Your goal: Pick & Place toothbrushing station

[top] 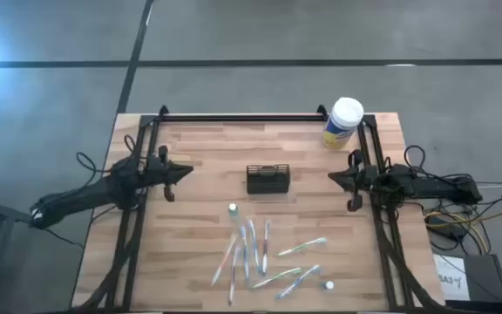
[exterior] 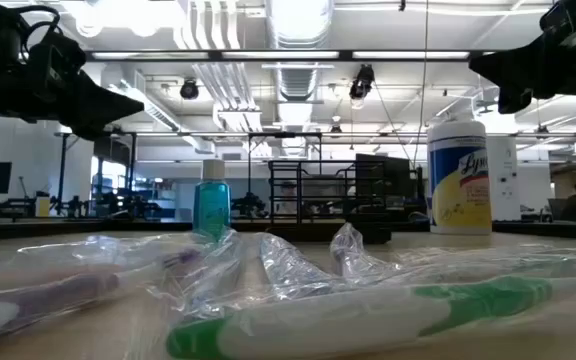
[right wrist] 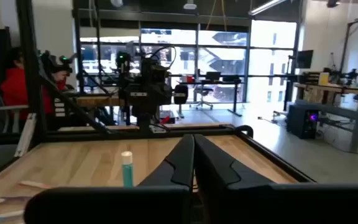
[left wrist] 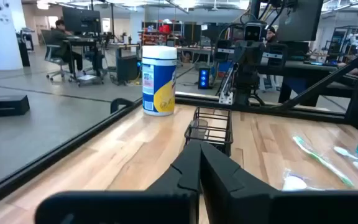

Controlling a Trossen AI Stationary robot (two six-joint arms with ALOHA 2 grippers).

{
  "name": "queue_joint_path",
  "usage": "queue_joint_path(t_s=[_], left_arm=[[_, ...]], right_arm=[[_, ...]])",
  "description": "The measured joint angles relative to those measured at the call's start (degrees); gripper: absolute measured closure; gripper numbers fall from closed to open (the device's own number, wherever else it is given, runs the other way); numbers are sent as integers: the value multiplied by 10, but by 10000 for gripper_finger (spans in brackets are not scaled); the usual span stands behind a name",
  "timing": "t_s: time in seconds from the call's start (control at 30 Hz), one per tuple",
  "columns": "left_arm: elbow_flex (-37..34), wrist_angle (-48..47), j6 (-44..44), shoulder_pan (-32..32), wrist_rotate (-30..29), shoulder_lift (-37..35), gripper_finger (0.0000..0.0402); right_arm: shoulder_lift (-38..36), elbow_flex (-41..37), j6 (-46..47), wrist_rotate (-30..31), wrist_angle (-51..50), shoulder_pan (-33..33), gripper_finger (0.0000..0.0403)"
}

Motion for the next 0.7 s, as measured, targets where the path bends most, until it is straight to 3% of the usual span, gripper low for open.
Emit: queue_joint_path(t_s=[0.7], left_arm=[[0, 18, -29, 0, 0, 0, 394]], right_arm=[[0, 0, -9, 1, -1, 0, 394]])
